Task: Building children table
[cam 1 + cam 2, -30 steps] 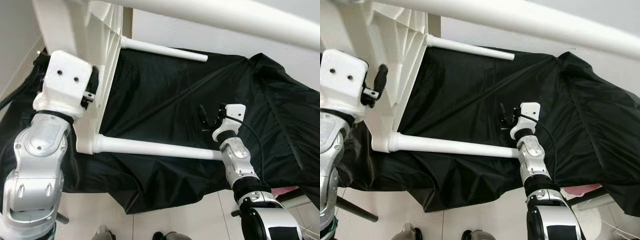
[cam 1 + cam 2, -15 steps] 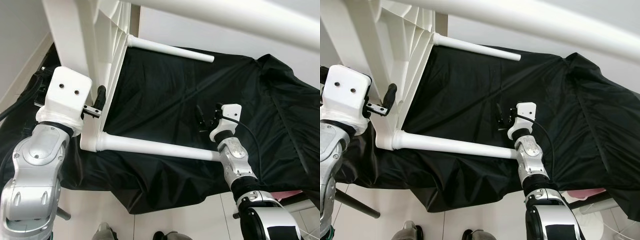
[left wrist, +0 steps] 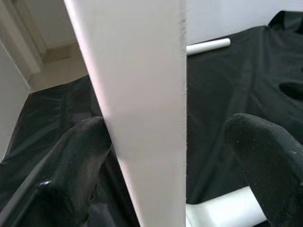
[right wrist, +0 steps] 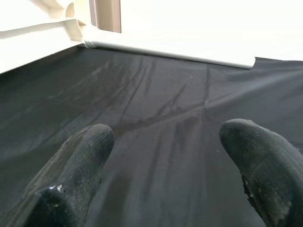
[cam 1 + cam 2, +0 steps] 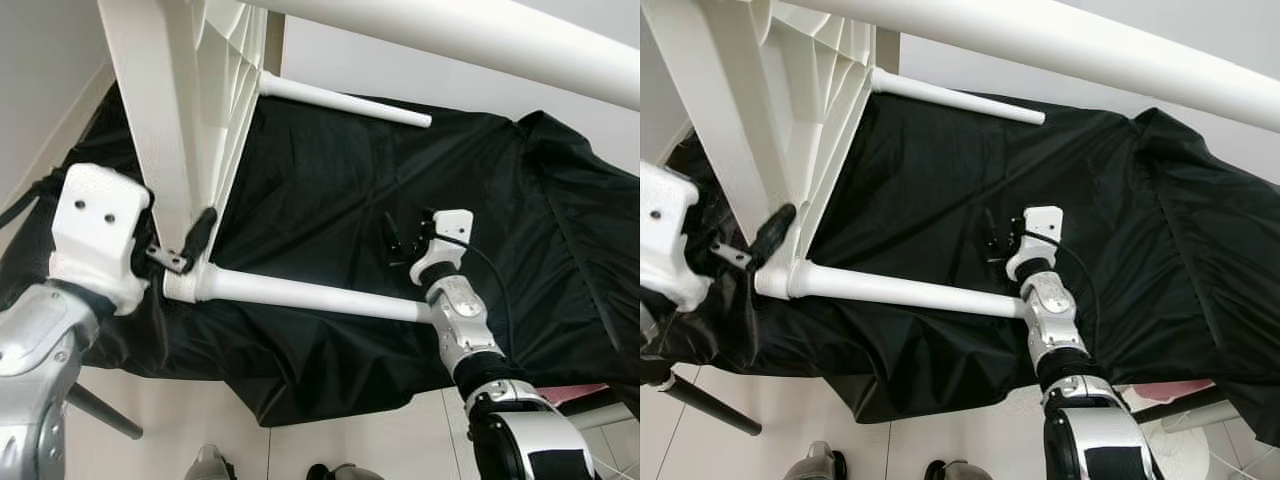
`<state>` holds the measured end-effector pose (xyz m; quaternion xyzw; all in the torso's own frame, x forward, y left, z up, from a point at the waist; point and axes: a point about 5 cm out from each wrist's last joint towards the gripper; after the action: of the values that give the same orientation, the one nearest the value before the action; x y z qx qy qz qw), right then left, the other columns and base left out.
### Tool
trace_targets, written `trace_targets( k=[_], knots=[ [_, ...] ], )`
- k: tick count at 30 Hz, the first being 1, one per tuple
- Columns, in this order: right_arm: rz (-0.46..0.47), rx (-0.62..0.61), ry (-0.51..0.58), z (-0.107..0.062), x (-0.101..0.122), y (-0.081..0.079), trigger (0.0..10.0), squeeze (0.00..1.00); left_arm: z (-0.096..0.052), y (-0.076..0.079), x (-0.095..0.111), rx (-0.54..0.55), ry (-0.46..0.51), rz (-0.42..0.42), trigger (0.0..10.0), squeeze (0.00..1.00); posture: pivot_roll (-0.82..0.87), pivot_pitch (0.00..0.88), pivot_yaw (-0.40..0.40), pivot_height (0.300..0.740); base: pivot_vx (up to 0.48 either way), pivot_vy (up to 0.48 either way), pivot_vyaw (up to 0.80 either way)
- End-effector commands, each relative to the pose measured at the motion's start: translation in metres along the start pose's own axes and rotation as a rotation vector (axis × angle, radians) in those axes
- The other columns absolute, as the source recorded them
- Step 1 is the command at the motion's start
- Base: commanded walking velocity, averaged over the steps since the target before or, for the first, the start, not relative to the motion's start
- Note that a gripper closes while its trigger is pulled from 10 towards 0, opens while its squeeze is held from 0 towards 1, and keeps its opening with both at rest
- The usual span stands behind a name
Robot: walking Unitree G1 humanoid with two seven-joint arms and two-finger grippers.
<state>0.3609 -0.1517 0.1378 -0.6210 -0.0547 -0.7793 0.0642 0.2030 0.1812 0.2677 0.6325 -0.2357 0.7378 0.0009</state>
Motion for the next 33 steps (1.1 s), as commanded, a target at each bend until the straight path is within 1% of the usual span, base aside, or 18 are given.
trace_targets(
  k=[1,3,9,11,12,13,14,15,17,18,19,20,21,22,24,27,29,33],
  knots=[
    [0.001,0.002,-0.008,0.000,-0.002,0.000,10.0,0.00,-0.007,0.002,0.002,-0.040,-0.004,0.008,10.0,0.00,0.19,0.109,-0.141,0.740,0.000,0.000,0.00],
    [0.006,0.008,-0.007,0.000,-0.002,-0.002,10.0,0.00,-0.011,0.001,0.003,-0.031,-0.009,0.013,10.0,0.00,0.20,0.108,-0.142,0.740,0.000,0.000,0.00],
    [0.010,0.014,-0.010,0.001,-0.003,-0.004,10.0,0.00,-0.015,0.000,0.003,-0.032,-0.007,0.028,10.0,0.00,0.21,0.112,-0.142,0.740,0.000,0.000,0.00],
    [0.016,0.021,-0.012,0.002,-0.003,-0.007,10.0,0.00,-0.023,-0.002,-0.001,-0.063,-0.019,0.020,10.0,0.00,0.22,0.116,-0.147,0.740,0.000,0.000,0.00],
    [0.017,0.025,-0.012,0.003,-0.003,-0.008,10.0,0.00,-0.028,-0.002,-0.004,-0.092,-0.033,-0.007,10.0,0.00,0.22,0.116,-0.147,0.740,0.000,0.000,0.00],
    [0.017,0.025,-0.012,0.003,-0.003,-0.008,10.0,0.00,-0.028,-0.002,-0.004,-0.092,-0.033,-0.007,10.0,0.00,0.22,0.116,-0.147,0.740,0.000,0.000,0.00],
    [0.017,0.028,-0.013,0.003,-0.003,-0.008,10.0,0.00,-0.030,-0.002,-0.007,-0.111,-0.043,-0.027,10.0,0.00,0.22,0.116,-0.147,0.740,0.000,0.000,0.00],
    [0.018,0.032,-0.013,0.004,-0.003,-0.009,10.0,0.00,-0.036,0.000,-0.007,-0.152,-0.025,-0.007,10.0,0.00,0.22,0.116,-0.147,0.740,0.000,0.000,0.00],
    [0.018,0.032,-0.013,0.004,-0.003,-0.009,10.0,0.00,-0.036,0.000,-0.007,-0.152,-0.025,-0.007,10.0,0.00,0.22,0.116,-0.147,0.740,0.000,0.000,0.00],
    [0.018,0.034,-0.013,0.004,-0.003,-0.009,10.0,0.00,-0.039,0.002,-0.011,-0.187,-0.044,-0.029,10.0,0.00,0.23,0.123,-0.154,0.740,0.000,0.000,0.00],
    [0.018,0.034,-0.013,0.004,-0.003,-0.009,10.0,0.00,-0.039,0.002,-0.011,-0.187,-0.044,-0.029,10.0,0.00,0.23,0.123,-0.154,0.740,0.000,0.000,0.00],
    [0.018,0.038,-0.012,0.005,-0.003,-0.010,10.0,0.00,-0.041,0.005,-0.012,-0.227,-0.041,-0.051,10.0,0.00,0.23,0.126,-0.155,0.740,0.000,0.000,0.00],
    [0.016,0.045,-0.010,0.006,-0.002,-0.012,10.0,0.00,-0.044,0.014,-0.018,-0.308,-0.060,-0.134,10.0,0.00,0.23,0.129,-0.155,0.740,0.000,0.000,0.00],
    [0.016,0.045,-0.010,0.006,-0.002,-0.012,10.0,0.00,-0.044,0.014,-0.018,-0.308,-0.060,-0.134,10.0,0.00,0.23,0.129,-0.155,0.740,0.000,0.000,0.00],
    [0.016,0.047,-0.007,0.007,-0.001,-0.014,10.0,0.00,-0.046,0.022,-0.023,-0.368,-0.076,-0.190,10.0,0.00,0.23,0.132,-0.152,0.740,0.000,0.000,0.00],
    [0.012,0.051,0.000,0.007,-0.001,-0.016,10.0,0.00,-0.045,0.031,-0.031,-0.388,-0.121,-0.213,10.0,0.00,0.23,0.132,-0.147,0.740,0.000,0.000,0.00],
    [0.009,0.051,0.004,0.007,-0.001,-0.016,10.0,0.00,-0.045,0.033,-0.033,-0.396,-0.127,-0.223,10.0,0.00,0.23,0.132,-0.147,0.740,0.000,0.000,0.00],
    [0.005,0.030,0.033,0.003,0.000,-0.016,10.0,0.00,-0.035,0.034,-0.044,-0.376,-0.127,-0.266,10.0,0.00,0.22,0.132,-0.141,0.740,0.000,0.000,0.00]
  ],
)
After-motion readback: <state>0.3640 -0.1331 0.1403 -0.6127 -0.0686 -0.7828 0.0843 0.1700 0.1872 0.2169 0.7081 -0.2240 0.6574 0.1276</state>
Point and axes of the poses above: a point about 5 cm out from each wrist's last joint towards the gripper, its own z axis pointing out of the wrist towards the gripper, its own x axis along the axis of the wrist's last joint, y = z × x, and after that the axes turned 1 degree about -z, right-handed
